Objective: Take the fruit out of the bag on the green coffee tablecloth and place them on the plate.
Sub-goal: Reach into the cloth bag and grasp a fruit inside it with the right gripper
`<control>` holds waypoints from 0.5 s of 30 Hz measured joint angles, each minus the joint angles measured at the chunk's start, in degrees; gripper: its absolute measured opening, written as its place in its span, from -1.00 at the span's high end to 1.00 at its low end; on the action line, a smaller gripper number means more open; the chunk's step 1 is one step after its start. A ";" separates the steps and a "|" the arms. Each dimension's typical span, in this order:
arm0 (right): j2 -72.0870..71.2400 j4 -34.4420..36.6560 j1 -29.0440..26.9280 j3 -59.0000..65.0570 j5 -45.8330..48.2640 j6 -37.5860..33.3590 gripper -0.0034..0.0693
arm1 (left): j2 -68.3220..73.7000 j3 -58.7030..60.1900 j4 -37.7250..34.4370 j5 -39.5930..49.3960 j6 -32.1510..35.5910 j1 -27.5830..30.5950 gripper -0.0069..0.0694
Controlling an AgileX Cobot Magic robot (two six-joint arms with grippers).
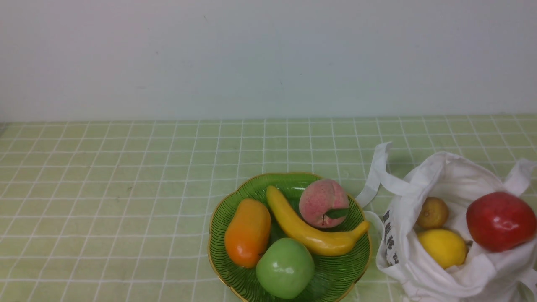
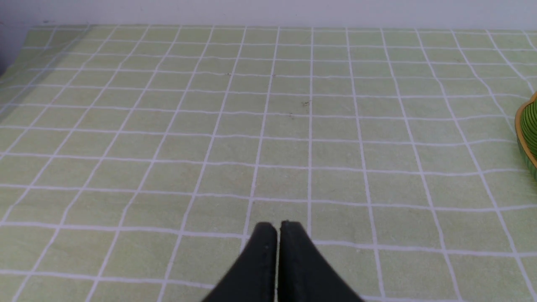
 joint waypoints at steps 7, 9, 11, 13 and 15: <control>0.00 4.61 0.00 0.00 -5.17 0.60 0.95 | 0.00 0.00 0.00 0.00 0.00 0.00 0.84; 0.00 5.37 0.00 0.00 -6.09 0.65 0.95 | 0.00 0.00 0.00 0.00 0.00 0.00 0.84; 0.00 5.61 0.00 0.00 -6.57 0.29 0.95 | 0.00 0.00 0.00 0.00 0.00 0.00 0.84; 0.00 5.42 0.00 -1.67 -5.66 -1.45 0.95 | 0.00 0.00 0.00 0.00 0.00 0.00 0.84; 0.06 4.46 0.00 -4.42 -4.03 -3.07 0.95 | 0.00 0.00 0.00 0.00 0.00 0.00 0.84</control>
